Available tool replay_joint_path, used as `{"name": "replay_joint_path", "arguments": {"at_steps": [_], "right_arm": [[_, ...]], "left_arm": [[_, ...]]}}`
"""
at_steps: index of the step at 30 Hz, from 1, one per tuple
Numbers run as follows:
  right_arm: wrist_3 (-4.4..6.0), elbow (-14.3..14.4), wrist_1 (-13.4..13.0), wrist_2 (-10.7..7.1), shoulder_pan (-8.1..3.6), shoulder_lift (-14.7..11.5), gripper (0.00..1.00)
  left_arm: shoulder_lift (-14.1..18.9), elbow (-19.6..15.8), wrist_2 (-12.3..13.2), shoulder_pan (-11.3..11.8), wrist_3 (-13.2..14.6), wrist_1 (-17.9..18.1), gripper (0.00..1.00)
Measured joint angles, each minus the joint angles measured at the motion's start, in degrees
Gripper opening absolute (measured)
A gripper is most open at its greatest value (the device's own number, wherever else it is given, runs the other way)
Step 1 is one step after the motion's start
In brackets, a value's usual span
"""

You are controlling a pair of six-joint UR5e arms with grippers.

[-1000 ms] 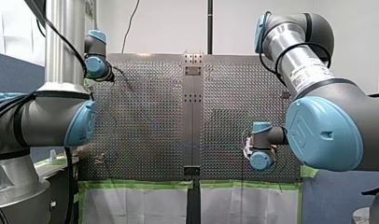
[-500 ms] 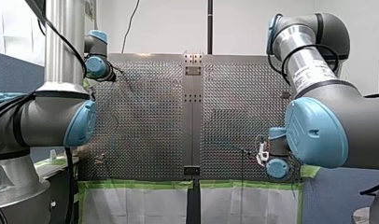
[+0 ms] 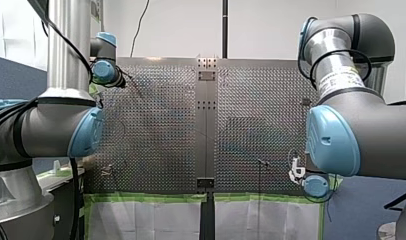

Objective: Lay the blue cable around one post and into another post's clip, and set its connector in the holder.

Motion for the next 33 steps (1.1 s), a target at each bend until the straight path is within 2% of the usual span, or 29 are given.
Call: {"name": "replay_joint_path", "arguments": {"at_steps": [4, 8, 18, 24, 26, 28, 33], "right_arm": [[0.12, -1.67, 1.11, -1.87, 0.11, 0.01, 0.02], [0.12, -3.58, 2.79, -3.81, 1.5, 0.08, 0.02], [0.44, -9.19, 4.89, -9.42, 6.98, 0.14, 0.02], [0.18, -10.85, 5.46, -12.49, 9.66, 0.29, 0.02], [-0.34, -10.92, 6.0, -13.37, 9.61, 0.62, 0.02], [-1.17, -10.94, 6.85, -14.39, 9.05, 1.33, 0.02], [-3.62, -10.96, 9.31, -16.97, 6.77, 3.72, 0.02]], "left_arm": [[0.0, -0.02, -0.17, -0.21, 0.0, -0.01, 1.0], [-0.02, -0.02, -0.47, -0.36, 0.0, -0.01, 1.0], [-0.03, -0.06, -1.08, -0.5, 0.0, -0.01, 1.0], [-0.03, -0.04, -1.09, -0.53, 0.04, 0.06, 1.0], [-0.03, -0.05, -1.1, -0.53, 0.02, 0.04, 1.0], [-0.02, -0.05, -1.1, -0.53, 0.01, 0.02, 1.0], [-0.03, -0.06, -1.1, -0.52, 0.03, 0.03, 1.0]]}}
